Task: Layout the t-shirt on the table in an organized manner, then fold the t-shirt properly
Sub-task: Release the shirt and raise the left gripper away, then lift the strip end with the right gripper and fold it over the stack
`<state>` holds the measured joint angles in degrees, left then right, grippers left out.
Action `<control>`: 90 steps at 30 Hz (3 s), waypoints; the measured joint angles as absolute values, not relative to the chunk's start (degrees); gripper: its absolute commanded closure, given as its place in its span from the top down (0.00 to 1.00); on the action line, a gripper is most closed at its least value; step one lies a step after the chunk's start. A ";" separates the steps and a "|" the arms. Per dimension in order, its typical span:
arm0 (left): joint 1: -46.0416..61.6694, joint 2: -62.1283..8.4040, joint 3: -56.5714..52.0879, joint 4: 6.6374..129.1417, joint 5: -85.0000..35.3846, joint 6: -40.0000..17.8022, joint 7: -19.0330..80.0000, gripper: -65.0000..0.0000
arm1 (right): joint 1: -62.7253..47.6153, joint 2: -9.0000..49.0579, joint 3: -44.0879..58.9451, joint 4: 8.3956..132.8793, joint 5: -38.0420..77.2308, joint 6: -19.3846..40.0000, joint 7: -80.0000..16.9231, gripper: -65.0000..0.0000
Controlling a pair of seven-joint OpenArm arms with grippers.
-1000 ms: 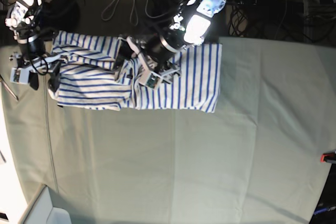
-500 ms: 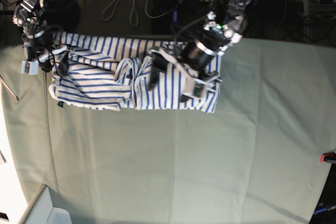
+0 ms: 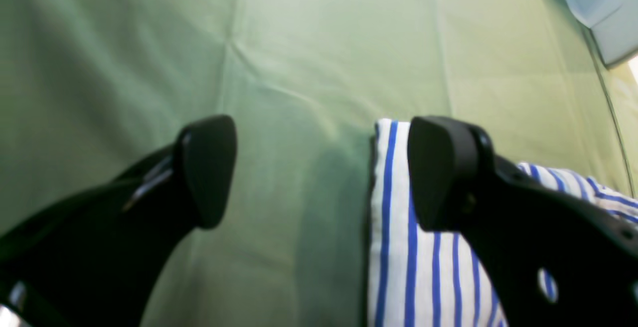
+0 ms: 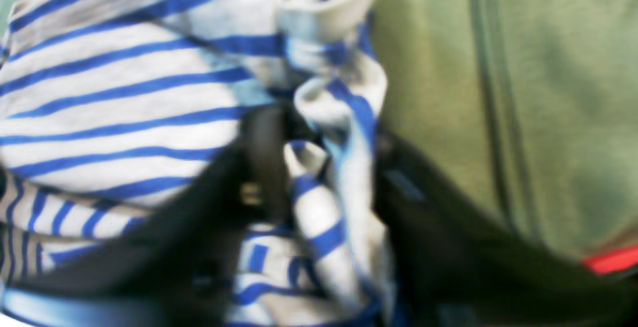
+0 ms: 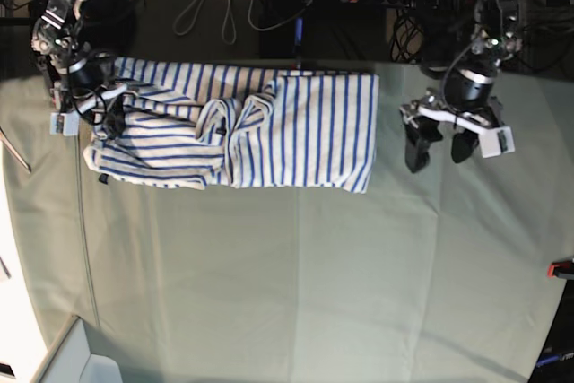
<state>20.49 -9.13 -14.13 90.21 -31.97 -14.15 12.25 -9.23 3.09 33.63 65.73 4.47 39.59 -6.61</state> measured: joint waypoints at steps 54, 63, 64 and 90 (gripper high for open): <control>27.77 -22.52 -24.53 95.31 -40.53 -14.39 12.86 0.80 | -18.74 -8.69 19.94 98.08 -10.11 39.64 -9.96 0.00; 32.10 -22.24 -28.95 95.37 -40.53 -14.76 12.84 0.80 | -19.55 -8.73 0.10 99.83 -10.15 39.66 -10.68 0.00; 32.45 -22.26 -29.43 95.35 -40.56 -14.72 12.82 0.80 | -19.20 -8.62 -1.96 99.77 -10.24 39.64 -11.86 0.00; 32.88 -22.24 -30.76 95.04 -40.16 -14.83 12.49 0.80 | -2.17 -8.43 -16.40 75.05 -10.11 39.64 -14.35 0.00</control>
<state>32.88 -22.24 -30.76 95.04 -40.16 -14.83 12.49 -2.17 -8.43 -16.40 75.05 -10.11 39.64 -14.35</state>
